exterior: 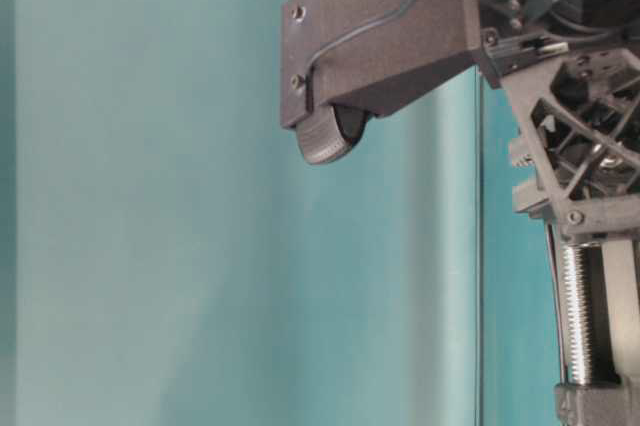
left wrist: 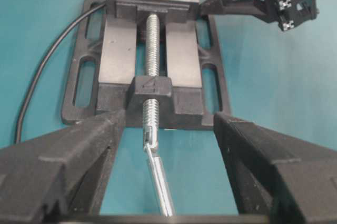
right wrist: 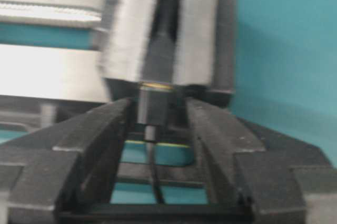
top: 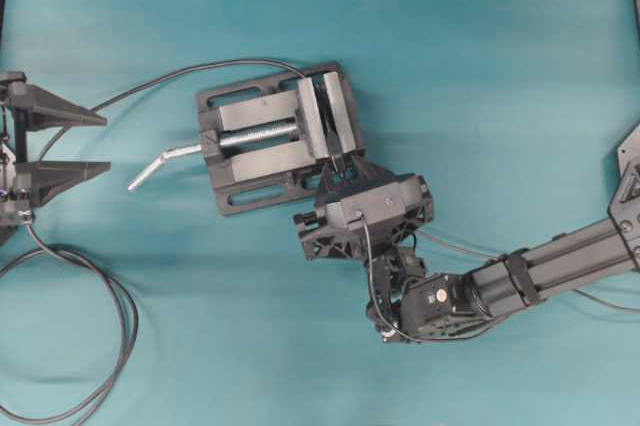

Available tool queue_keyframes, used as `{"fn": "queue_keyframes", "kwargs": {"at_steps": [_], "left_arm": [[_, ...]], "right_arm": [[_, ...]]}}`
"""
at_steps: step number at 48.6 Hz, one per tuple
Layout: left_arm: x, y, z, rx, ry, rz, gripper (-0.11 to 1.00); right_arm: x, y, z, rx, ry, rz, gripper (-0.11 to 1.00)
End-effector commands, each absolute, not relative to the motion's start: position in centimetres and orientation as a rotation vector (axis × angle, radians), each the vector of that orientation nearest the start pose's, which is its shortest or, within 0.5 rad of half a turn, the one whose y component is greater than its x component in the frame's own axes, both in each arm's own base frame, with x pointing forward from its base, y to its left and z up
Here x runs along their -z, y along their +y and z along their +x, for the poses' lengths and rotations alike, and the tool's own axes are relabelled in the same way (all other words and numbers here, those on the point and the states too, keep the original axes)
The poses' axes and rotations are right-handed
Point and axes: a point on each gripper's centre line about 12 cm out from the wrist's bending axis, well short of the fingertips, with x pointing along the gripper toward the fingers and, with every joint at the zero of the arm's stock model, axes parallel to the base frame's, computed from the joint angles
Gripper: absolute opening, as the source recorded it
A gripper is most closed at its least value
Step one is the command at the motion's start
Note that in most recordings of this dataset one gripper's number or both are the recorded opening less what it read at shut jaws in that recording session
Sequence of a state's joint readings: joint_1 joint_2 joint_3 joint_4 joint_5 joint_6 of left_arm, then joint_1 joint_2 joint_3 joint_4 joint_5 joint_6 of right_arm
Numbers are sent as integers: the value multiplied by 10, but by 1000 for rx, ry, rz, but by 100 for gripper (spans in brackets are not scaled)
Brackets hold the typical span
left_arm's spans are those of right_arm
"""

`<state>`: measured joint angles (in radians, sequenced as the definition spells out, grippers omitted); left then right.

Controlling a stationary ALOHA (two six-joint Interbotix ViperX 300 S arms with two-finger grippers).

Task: Insert the USB cable into the fixed female connector.
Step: 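Open the right gripper and pull it back away from the vise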

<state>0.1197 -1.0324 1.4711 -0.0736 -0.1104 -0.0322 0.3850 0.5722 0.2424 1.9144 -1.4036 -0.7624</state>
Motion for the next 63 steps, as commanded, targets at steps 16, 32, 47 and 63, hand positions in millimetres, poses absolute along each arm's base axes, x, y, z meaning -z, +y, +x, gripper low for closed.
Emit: {"fn": "queue_keyframes", "kwargs": {"at_steps": [16,32,47,63], "left_arm": [[-168,20,156,-140,333,-108,84],[-162,19,154,-141,347,-109,84],[-160,22,153,-160,350,-117,84],[-161,22,153,-161,349,-113,84]], "right_arm": [[-124,93,412,1213,255,289,58],[-119,100,403,1192,272,256,59],[-130,93,384,1171,288,252,59],[-148,85,363,1027,335,303,60]]}}
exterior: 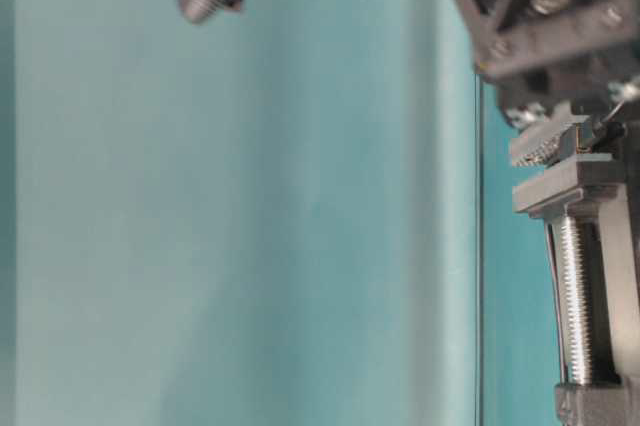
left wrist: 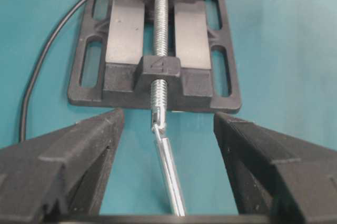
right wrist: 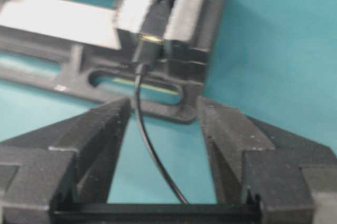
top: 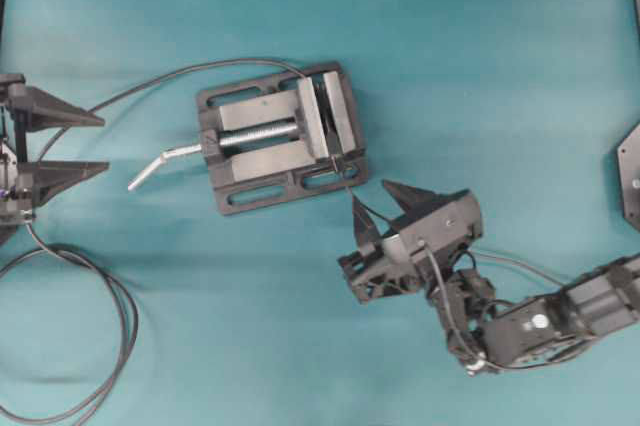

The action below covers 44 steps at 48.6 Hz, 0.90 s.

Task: Insert the USB cable into the fixed female connector.

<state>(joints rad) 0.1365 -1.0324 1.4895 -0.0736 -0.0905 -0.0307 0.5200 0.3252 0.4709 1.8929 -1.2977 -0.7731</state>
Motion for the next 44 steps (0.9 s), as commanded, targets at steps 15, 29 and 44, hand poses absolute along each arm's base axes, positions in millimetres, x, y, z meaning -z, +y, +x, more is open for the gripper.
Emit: {"fn": "queue_keyframes", "kwargs": {"at_steps": [15,29,44], "left_arm": [[-163,22,153,-161,336,-127,84],[-163,22,152,-163,332,-127,84],[-156,22,149,-162,351,-129,84]], "right_arm": [[-153,69,329,786,396,276,60],[-153,28,295,595,464,263,60],[-154,-16,267,446,490,160,63]]}}
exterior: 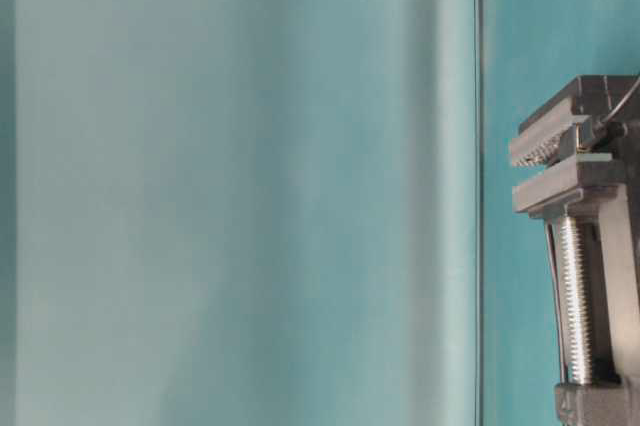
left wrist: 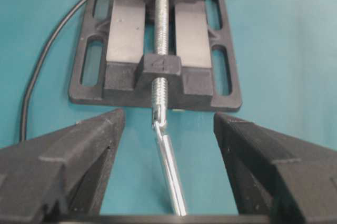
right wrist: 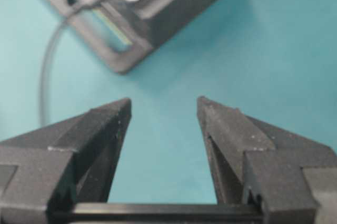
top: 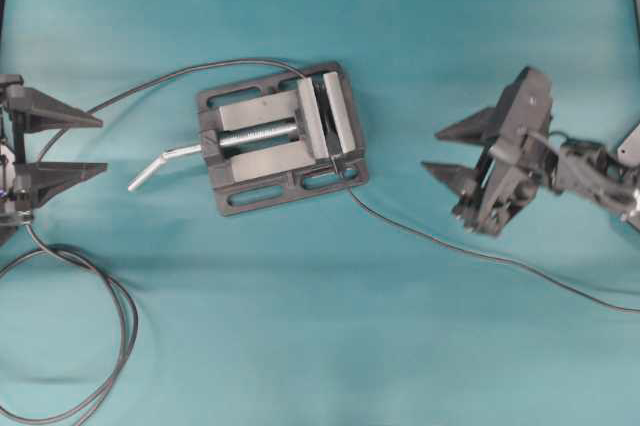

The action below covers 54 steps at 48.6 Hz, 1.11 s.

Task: Insert the USB cable into the fixed female connector.

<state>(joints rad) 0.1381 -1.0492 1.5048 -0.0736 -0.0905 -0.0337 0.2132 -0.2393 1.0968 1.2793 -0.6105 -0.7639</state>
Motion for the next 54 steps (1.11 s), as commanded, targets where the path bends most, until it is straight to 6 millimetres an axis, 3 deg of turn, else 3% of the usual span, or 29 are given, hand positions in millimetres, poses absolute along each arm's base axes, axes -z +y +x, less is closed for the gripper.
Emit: {"fn": "queue_keyframes", "kwargs": {"at_steps": [1,18,37,54], "left_arm": [[-155,21,149,-162,354,-130,84],[-149,16,146,-109,359,-38,84],[-149,-10,146,65,339,19,84],[-147,-11,145,78,338,23,84]], "right_arm": [[-154,-18,265,435,492,151,64],[-159,-47,241,322,543,42,64],[-160,-48,217,247,543,-107,64],[-177,-45,203,243,443,-115,64]]}}
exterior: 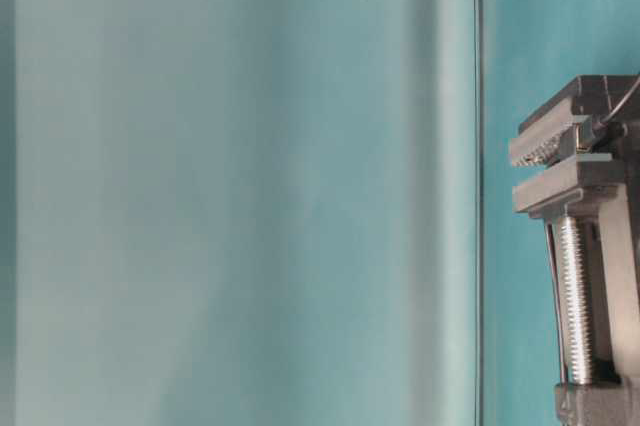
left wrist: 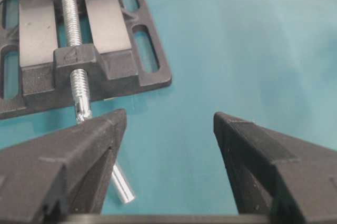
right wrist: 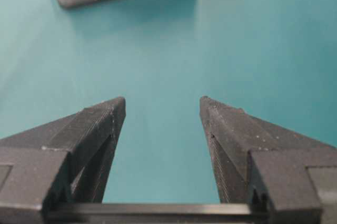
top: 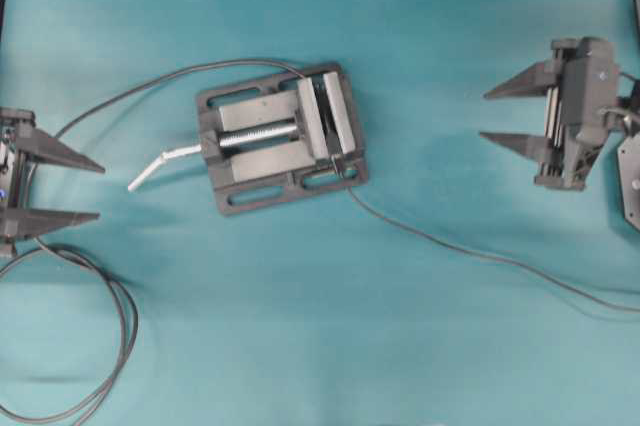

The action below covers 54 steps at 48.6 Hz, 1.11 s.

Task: Insert the USB cable into the fixed female connector.

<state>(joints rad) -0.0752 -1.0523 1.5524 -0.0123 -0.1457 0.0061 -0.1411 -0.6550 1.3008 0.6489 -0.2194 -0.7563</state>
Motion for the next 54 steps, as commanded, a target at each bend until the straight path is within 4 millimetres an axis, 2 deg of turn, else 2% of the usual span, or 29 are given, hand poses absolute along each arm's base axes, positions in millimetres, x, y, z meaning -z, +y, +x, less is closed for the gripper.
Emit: {"fn": "queue_keyframes", "kwargs": {"at_steps": [1,16,22,30,54], "left_arm": [[-147,-11,145,78,338,23,84],[-148,-11,145,78,337,23,84],[-148,-11,145,78,335,23,84],[-147,-11,145,78,337,23,84],[-147,-11,145,78,338,23,84]], "right_arm": [[-179,-44,202,242,434,-116,64],[-197,-32,168,193,280,-104,64],[-194,-23,159,129,295,-91,63],[-186,-15,157,61,370,-74,63],[-176,-14,153,65,395,-39,64]]}}
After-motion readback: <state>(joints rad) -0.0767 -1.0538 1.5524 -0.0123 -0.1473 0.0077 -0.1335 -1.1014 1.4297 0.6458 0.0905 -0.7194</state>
